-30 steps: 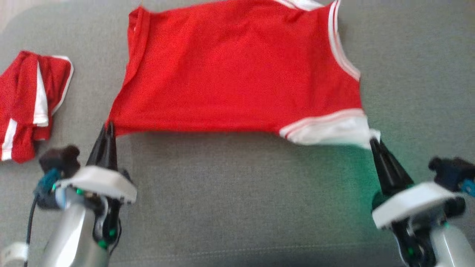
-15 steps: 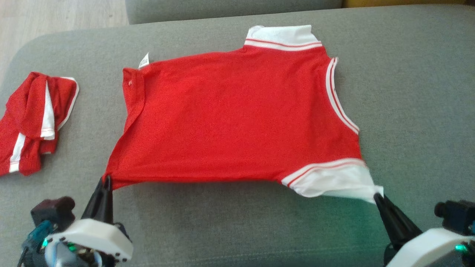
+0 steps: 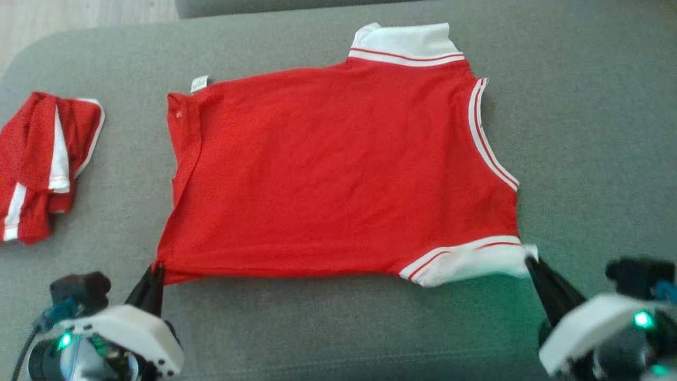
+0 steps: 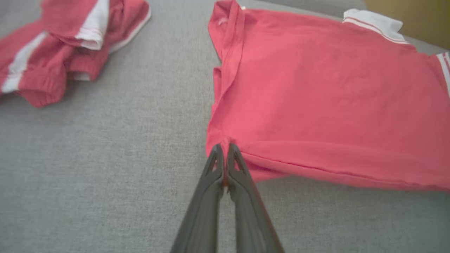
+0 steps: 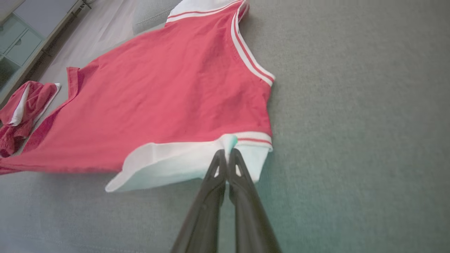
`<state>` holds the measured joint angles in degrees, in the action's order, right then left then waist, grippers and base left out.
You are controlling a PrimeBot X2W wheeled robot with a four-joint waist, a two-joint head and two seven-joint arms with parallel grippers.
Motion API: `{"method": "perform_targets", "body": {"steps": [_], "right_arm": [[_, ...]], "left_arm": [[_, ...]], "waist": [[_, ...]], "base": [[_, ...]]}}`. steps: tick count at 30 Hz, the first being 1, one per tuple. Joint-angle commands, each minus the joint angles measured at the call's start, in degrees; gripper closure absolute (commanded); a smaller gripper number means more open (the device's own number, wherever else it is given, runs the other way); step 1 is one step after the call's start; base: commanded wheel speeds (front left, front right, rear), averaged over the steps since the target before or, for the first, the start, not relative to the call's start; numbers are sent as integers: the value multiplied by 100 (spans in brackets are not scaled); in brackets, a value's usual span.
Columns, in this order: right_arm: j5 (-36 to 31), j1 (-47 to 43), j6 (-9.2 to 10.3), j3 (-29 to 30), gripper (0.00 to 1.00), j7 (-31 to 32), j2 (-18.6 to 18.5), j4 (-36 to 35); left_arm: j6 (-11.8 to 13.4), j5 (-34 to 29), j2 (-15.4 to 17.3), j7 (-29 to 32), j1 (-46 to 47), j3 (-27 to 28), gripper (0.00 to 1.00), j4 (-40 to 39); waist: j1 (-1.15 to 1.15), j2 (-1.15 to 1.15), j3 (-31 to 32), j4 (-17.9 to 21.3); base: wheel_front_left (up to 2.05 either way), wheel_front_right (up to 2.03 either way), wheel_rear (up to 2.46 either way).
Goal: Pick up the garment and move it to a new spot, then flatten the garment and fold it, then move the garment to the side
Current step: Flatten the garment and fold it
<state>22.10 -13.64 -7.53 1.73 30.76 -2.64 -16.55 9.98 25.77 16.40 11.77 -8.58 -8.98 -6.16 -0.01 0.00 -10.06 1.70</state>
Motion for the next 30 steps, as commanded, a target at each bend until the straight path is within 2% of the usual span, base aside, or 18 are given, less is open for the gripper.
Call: {"method": "perform_targets", "body": {"steps": [1,7,14,22,26,27,28,30], "right_arm": [[-39,503,4,-185,100,-49,-204,-72],[34,1632,4,-494,100,-368,-595,787],[140,2789,4,-787,100,-1058,-970,1755],[308,3622,4,-1165,100,-1588,-1241,2535],[417,3983,4,-1375,100,-2027,-1293,3110],[425,4023,4,-1415,8,-2134,-1293,3209],[432,4049,4,-1444,0,-2244,-1284,3298],[406,4058,4,-1463,0,-2551,-1252,3404]], "left_arm": [[-72,54,148,50,417,179,100,-106],[-285,280,208,356,927,124,100,323],[-503,538,197,439,1519,152,100,722],[-685,618,246,401,2052,149,100,1060],[-844,610,177,176,2375,67,100,1431],[-879,600,158,86,2426,54,68,1516],[-907,588,135,-19,2468,47,4,1604],[-946,591,45,-300,2506,62,0,1740]], "waist": [[1,0,-107,14],[1,0,-393,-6],[1,0,-607,-76],[1,0,-814,-118],[1,0,-954,-157],[1,0,-977,-162],[1,0,-1000,-164],[1,0,-1018,-173]], "base": [[0,0,0],[0,0,0],[0,0,0],[0,0,0],[0,0,0],[0,0,0],[0,0,0],[0,0,0]]}}
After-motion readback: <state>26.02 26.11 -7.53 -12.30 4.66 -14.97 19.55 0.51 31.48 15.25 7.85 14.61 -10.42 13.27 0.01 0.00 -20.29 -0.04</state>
